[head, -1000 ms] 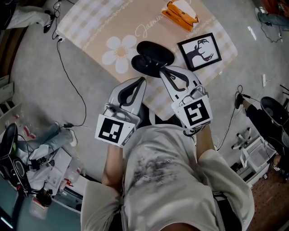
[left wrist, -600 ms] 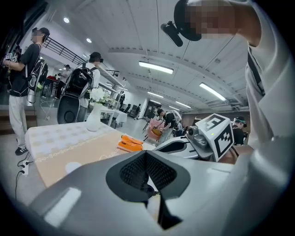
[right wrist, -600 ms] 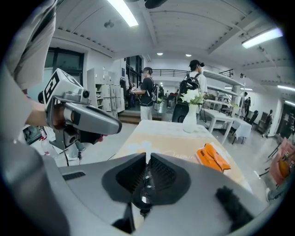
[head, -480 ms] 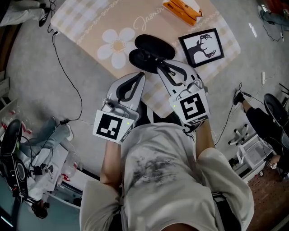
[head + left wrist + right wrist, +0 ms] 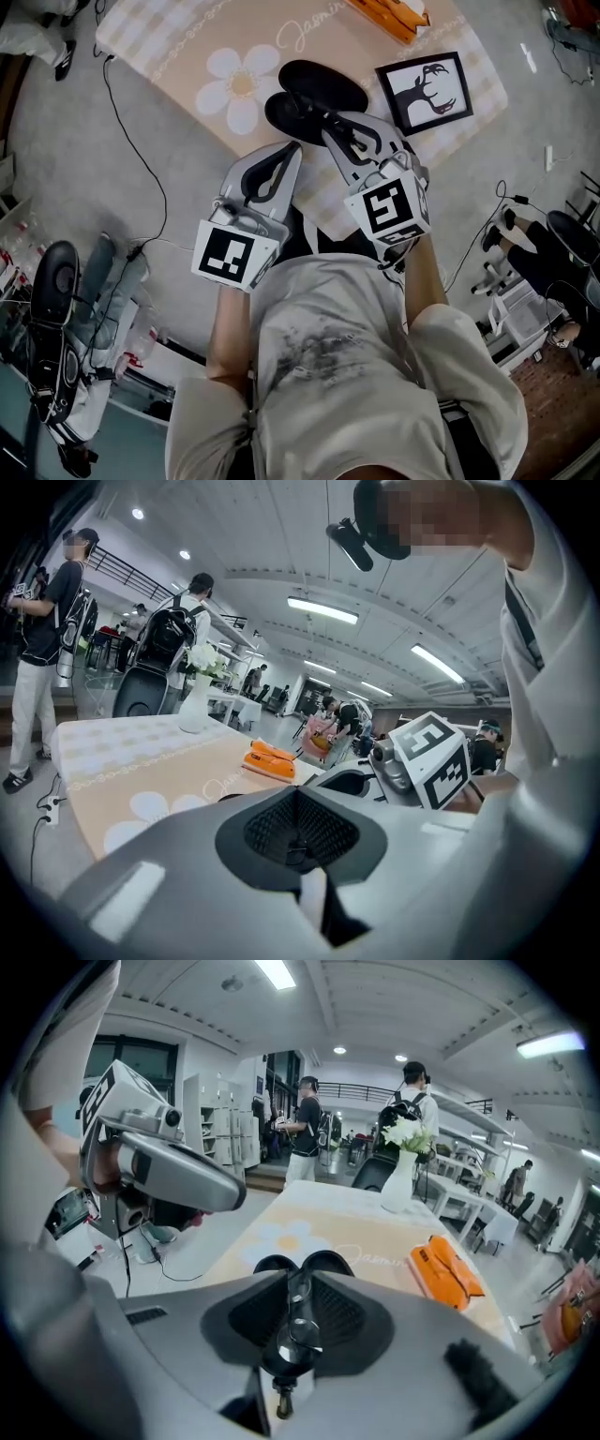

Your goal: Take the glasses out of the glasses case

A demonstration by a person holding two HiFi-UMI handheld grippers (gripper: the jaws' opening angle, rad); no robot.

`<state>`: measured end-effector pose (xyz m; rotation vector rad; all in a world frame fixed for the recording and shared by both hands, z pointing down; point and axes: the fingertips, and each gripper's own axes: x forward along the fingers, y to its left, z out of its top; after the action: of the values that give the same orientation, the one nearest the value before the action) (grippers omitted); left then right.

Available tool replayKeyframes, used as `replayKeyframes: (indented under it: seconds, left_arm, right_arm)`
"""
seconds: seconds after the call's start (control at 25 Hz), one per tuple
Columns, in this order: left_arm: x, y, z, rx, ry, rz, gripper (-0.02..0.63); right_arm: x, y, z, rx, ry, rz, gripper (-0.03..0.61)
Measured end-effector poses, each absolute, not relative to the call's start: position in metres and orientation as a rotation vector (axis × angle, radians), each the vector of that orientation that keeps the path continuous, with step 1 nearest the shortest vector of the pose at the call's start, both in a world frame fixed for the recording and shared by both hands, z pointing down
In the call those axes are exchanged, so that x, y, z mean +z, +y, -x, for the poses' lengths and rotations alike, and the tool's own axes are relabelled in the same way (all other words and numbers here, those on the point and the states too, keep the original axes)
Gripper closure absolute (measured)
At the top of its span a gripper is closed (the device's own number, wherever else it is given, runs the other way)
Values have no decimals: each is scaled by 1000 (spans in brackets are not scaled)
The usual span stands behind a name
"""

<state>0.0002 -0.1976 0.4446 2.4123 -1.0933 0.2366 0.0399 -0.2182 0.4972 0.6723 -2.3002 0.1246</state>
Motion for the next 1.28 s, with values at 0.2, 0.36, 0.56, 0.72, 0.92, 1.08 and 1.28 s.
replayKeyframes:
  seconds: [0.2,0.36,0.56,0.72,0.92,1.08,1.28]
  left_arm:
    - [453,-200,-1,241,-1091,-2402,609]
    - [457,-202,-1,241,-1094,-2396,609]
    - [462,-203,2,241,-1101,-2385,609]
    - [467,-203,3,244,-1103,-2374,609]
    - [472,-202,5,247,-1102,-2362,609]
    - [476,-202,6,252,-1100,-2355,609]
    - [480,-203,5,253,-1094,-2349,609]
  right_arm:
    - [512,-220,-38,125,-2279,-647,476]
    - [521,-220,-36,119,-2265,-625,457]
    - [532,-219,-34,113,-2248,-609,434]
    - [542,-219,-34,100,-2217,-593,422]
    - [555,-218,-33,86,-2184,-561,419]
    - [563,-217,-29,74,-2173,-536,419]
    - [572,-217,-27,70,-2163,-510,420]
